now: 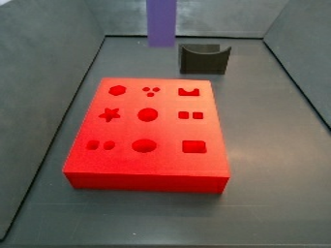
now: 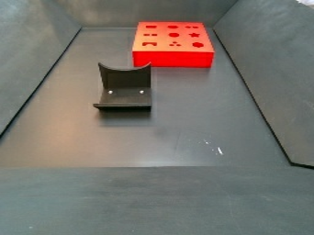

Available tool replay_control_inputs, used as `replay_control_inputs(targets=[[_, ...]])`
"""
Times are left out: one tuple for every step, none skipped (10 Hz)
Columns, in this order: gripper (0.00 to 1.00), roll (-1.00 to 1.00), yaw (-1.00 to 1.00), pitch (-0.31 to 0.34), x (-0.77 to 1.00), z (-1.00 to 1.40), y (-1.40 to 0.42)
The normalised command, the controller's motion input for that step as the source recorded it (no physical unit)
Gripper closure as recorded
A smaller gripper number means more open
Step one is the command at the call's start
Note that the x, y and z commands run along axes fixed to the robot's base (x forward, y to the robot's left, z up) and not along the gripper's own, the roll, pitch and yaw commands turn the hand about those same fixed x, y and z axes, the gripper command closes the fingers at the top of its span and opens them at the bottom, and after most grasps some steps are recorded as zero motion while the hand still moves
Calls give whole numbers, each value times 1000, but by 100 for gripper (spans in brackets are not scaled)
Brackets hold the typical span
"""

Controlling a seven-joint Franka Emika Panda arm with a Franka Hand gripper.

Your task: Insert the rectangle object.

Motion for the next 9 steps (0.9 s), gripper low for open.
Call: replay_control_inputs(targets=[[100,467,0,40,551,-206,-534],[100,243,0,11,657,-357,-331],[100,87,0,53,829,-334,-237],[100,-114,0,0,606,-454,0],[100,-369,-149,0,343,-291,11],[100,-440,-177,1,303,-203,31],[100,-391,-171,0,331,-297,0],[100,-161,-129,0,297,-520,-134],[100,0,-46,0,229,-489,-260]])
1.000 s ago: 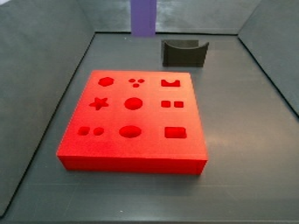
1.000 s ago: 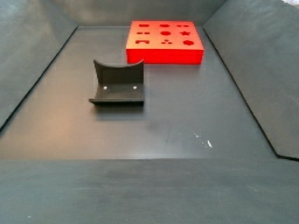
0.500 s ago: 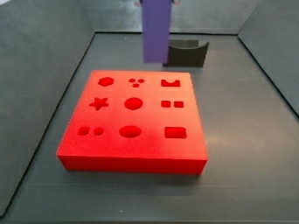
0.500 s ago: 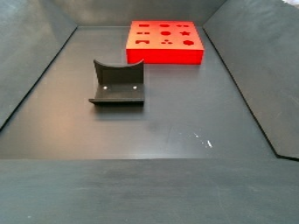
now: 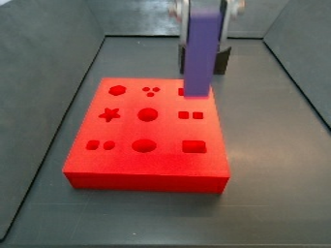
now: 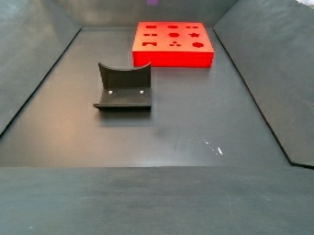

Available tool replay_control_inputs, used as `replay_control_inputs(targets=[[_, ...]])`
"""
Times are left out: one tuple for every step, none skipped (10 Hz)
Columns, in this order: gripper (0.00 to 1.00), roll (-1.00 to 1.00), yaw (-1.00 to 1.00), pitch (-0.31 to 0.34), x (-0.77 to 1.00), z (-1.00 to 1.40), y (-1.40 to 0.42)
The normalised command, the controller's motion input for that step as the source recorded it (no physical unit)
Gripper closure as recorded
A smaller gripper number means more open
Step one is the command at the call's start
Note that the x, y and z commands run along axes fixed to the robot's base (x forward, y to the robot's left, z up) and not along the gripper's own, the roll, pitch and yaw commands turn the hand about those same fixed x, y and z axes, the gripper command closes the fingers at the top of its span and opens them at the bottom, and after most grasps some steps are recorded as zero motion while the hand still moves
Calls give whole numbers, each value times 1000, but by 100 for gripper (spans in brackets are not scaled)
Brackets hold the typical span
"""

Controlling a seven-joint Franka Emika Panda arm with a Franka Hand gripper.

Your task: Insert the rectangle object.

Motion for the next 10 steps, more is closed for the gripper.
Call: replay_control_inputs(targets=[[100,0,0,1,86,-431,-266],[100,150,0,0,0,-400,-343],[100,281,0,0,0,-334,-346],[100,119,0,-9,0,-323,-200],[100,84,0,-34,89,-294,-129],[100,120,0,-59,114,-309,-103],[100,121,0,-20,60,-289,-74],[100,83,0,-19,43,-297,-66],[100,126,0,-23,40,-286,-106],[100,196,0,-20,66,-277,-126]])
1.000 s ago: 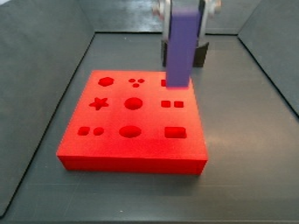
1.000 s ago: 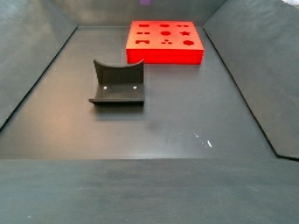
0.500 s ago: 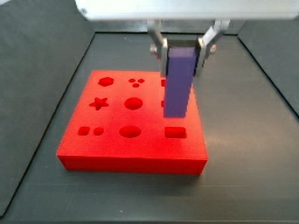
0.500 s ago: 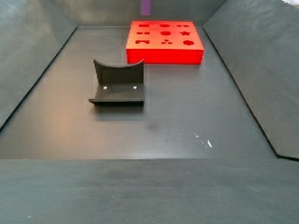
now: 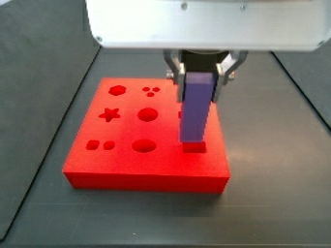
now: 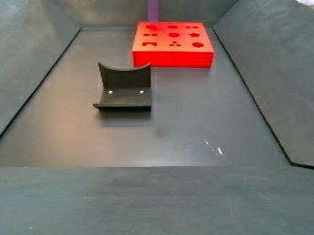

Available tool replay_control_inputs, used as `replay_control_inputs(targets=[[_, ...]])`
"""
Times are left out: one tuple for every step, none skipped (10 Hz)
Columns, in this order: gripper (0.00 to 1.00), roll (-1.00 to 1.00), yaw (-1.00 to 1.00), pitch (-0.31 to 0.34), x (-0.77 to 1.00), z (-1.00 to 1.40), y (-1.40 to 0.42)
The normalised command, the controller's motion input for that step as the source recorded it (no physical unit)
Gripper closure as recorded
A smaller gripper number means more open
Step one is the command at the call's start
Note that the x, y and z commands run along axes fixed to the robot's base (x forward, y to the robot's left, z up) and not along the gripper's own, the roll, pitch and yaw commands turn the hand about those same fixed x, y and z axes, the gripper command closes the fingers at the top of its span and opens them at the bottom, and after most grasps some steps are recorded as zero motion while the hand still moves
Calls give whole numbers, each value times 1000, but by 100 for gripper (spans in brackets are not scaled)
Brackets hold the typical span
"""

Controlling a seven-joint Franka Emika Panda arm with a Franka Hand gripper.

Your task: Insert the rectangle object.

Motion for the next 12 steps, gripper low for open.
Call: replay_control_inputs(targets=[[100,154,0,-24,206,-249,-180],[100,94,20,-10,251,-200,-169],[100,137,20,0,200,-237,-123],[100,193,20,0,46,-249,-37],[100,173,0,0,-51,-246,63],[100,33,-111,0,-240,-154,160],[100,-16,-100,0,-249,-97,237],[100,-51,0,0,0,-77,31],[100,0,0,0,117,-131,-66],[100,0,0,-30,329,-297,-117],[100,0,0,-47,360,-386,-71],[100,0,0,-37,311,-423,0]])
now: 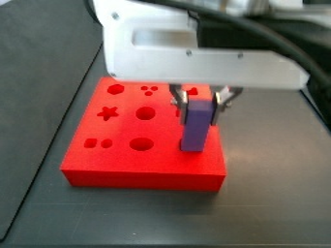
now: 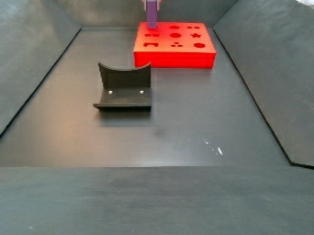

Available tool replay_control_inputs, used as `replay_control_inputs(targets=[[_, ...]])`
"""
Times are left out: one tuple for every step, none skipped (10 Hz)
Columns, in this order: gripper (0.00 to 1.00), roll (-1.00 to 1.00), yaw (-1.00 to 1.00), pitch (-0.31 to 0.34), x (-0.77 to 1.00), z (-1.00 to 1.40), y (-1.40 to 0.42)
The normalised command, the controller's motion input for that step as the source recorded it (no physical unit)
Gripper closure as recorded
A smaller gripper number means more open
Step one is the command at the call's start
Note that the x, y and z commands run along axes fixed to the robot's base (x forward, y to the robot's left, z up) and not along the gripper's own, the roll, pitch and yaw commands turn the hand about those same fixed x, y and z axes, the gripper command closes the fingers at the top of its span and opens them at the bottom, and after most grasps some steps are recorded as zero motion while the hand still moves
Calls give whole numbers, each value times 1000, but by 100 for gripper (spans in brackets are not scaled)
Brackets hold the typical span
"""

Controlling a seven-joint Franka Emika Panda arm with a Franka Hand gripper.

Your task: Insert the rectangle object.

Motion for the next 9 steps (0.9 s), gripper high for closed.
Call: replay_control_inputs(targets=[[100,0,11,-10,269,-374,0],[100,31,0,0,0,-254,0],[100,67,0,0,0,-194,0],[100,0,0,0,0,-103,0],[100,-26,0,-214,-57,-763,0],[100,0,0,-214,-86,-843,0],[100,64,0,-189,-111,-820,-43],[100,0,0,-44,0,-160,0],[100,0,0,0,0,0,0]])
